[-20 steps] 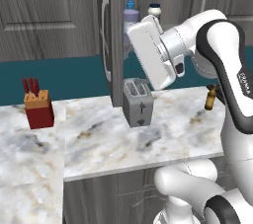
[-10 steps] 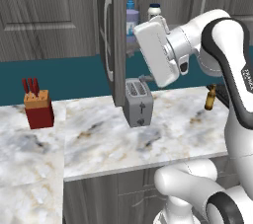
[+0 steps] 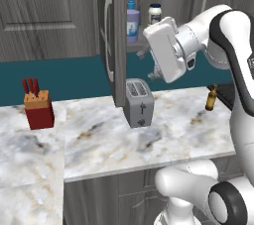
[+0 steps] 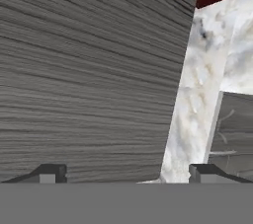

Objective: Pick the soap dispenser and soap dispenser from the cabinet and place them on the counter.

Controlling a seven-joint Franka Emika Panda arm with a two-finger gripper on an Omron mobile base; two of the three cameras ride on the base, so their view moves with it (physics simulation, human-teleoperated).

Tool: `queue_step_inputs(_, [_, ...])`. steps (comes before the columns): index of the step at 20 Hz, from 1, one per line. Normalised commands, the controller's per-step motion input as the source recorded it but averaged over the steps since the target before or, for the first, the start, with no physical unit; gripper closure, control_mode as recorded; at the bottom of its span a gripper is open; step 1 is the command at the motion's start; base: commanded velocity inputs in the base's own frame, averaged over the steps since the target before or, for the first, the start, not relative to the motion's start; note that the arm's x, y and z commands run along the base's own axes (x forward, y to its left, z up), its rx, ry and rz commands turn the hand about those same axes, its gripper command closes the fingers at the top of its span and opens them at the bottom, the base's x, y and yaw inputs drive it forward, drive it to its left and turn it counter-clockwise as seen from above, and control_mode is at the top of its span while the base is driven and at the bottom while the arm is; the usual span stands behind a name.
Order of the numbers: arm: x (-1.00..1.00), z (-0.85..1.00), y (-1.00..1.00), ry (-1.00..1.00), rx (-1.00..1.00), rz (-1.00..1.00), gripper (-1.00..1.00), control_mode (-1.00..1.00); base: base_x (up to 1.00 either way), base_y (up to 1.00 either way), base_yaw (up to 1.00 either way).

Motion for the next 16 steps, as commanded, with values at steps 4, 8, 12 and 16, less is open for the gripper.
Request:
queue_step_inputs(4, [0.00,-0.01,-0.37,-0.16,-0.03,0.11,-1.00,-1.00,0.00,0.00,0.00])
queue_step_inputs(8, [0.00,0.00,-0.40,-0.17,-0.05,0.10,-1.00,-1.00,0.00,0.00,0.00])
queue_step_inputs(12, [-0.01,0.00,-0.37,-0.15,-0.09,0.10,-1.00,-1.00,0.00,0.00,0.00])
queue_step_inputs(16, [-0.17,0.00,-0.24,-0.06,-0.16,0.06,-1.00,-1.00,0.00,0.00,0.00])
